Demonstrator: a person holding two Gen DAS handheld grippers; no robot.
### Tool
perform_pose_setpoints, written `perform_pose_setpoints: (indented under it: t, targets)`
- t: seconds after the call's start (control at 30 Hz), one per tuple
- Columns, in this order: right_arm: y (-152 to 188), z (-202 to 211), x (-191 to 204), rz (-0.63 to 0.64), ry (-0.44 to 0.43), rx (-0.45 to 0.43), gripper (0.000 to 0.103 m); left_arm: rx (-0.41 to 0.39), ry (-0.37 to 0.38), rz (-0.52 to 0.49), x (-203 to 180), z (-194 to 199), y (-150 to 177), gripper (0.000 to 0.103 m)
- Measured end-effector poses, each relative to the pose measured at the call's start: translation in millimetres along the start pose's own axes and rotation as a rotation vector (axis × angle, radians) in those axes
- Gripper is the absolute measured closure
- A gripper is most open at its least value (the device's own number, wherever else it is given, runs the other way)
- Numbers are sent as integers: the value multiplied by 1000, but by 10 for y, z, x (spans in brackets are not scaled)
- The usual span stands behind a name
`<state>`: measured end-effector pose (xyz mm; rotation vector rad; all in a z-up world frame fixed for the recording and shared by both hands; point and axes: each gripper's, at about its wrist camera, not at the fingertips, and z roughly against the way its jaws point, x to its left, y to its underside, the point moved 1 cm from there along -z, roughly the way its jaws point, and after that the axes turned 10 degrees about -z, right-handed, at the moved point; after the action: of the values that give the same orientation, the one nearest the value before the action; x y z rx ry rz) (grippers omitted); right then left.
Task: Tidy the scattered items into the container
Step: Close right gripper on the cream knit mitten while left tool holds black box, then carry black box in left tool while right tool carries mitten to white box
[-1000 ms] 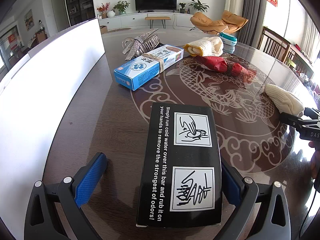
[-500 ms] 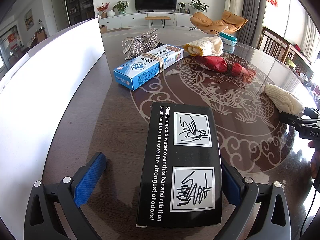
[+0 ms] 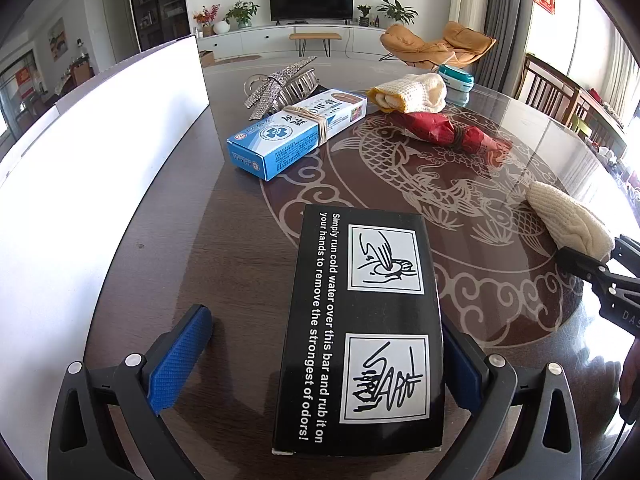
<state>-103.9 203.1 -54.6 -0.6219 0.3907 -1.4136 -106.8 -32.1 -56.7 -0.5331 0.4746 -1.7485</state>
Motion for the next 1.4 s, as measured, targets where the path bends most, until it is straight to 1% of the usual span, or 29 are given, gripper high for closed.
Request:
perform_pose_setpoints:
  t: [0.1, 0.17, 0.2, 0.23, 0.27, 0.43, 0.57, 0.6, 0.63, 0.67, 0.7, 0.73, 0.83, 0.97, 1.13, 1.27, 1.33, 1.4]
  targets:
    - [161, 109, 91, 12, -5, 2, 47, 0, 0, 0, 0, 0, 0, 0]
    - [245, 152, 123, 20, -6, 11, 34, 0, 0, 0, 0, 0, 0, 0]
    - [277, 157, 131, 23, -4, 22, 20, 0, 0, 0, 0, 0, 0, 0]
    - [299, 153, 128, 23, -1, 35, 9, 0, 0, 0, 0, 0, -1, 0]
    - [310, 149, 119, 21, -1, 49, 6, 0, 0, 0, 0, 0, -3, 0]
    - [260, 163, 179, 59, 28, 129, 5, 1, 2, -5, -4, 2, 2, 0]
    - [137, 206, 303, 100, 41, 150, 5, 6, 45, -70, -79, 36, 19, 0]
    - [103, 200, 324, 99, 38, 155, 5, -3, 52, -80, -93, 61, 26, 9]
    - [75, 191, 336, 96, 31, 159, 5, -15, 58, -91, -110, 99, 32, 29]
    - [56, 188, 344, 93, 27, 156, 7, -21, 65, -103, -127, 139, 32, 41]
    - [46, 184, 348, 92, 33, 154, 26, -13, 70, -116, -142, 165, 33, 45]
    - [47, 183, 344, 90, 42, 156, 57, -3, 77, -122, -143, 182, 45, 45]
    - [77, 279, 338, 74, 20, 148, 59, -13, 107, -107, -92, 306, 151, 45]
    - [169, 528, 390, 64, -25, 114, 59, -36, 149, -55, 15, 541, 357, 45]
    - [265, 662, 613, 99, -60, 107, 59, -59, 209, -34, 114, 860, 523, 45]
    - [158, 767, 996, 121, -133, 68, 59, -132, 241, -19, 378, 1310, 480, 45]
    - [58, 833, 1279, 145, -180, 45, 59, -174, 228, -13, 632, 1547, 433, 45]
    - [-52, 922, 1613, 175, -231, 15, 59, -199, 200, 9, 971, 1728, 398, 45]
